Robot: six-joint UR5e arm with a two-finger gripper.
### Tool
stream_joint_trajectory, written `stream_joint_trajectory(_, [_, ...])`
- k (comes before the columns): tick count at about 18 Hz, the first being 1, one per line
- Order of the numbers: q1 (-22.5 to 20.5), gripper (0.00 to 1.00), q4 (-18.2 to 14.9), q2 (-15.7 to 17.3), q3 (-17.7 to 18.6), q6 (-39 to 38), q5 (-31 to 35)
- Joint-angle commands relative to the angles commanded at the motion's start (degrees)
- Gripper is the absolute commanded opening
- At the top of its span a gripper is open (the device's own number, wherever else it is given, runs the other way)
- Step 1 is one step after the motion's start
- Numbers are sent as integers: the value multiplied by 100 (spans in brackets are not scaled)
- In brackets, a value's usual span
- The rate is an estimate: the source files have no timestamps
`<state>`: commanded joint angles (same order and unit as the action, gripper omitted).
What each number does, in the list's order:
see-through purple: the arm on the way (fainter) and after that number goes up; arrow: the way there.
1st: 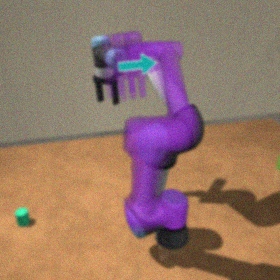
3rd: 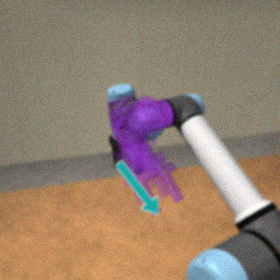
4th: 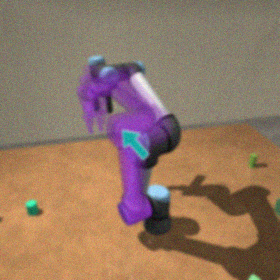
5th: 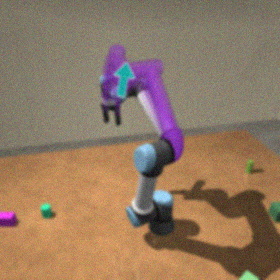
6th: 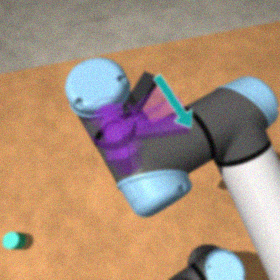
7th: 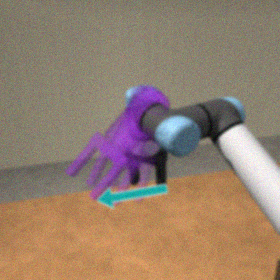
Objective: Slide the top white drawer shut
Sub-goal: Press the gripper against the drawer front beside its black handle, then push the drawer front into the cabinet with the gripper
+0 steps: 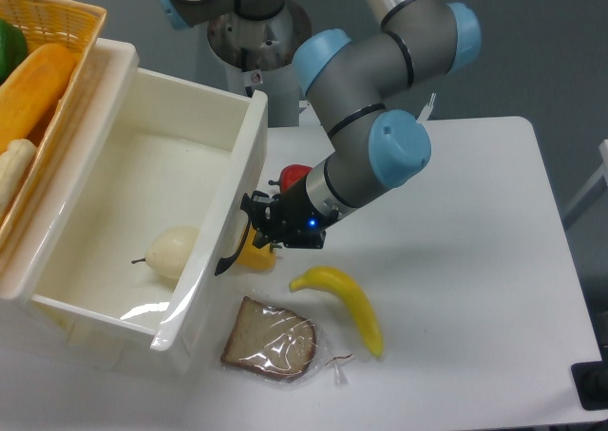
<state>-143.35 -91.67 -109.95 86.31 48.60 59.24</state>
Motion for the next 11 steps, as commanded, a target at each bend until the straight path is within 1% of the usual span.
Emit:
stream_joint_trajectory(2, [26, 0, -18, 61, 0, 0, -9])
stream_joint_trajectory(7, [193, 0, -114, 88, 18, -9, -9])
stream_joint_trajectory(11, [308, 0, -255, 202, 44, -17, -9])
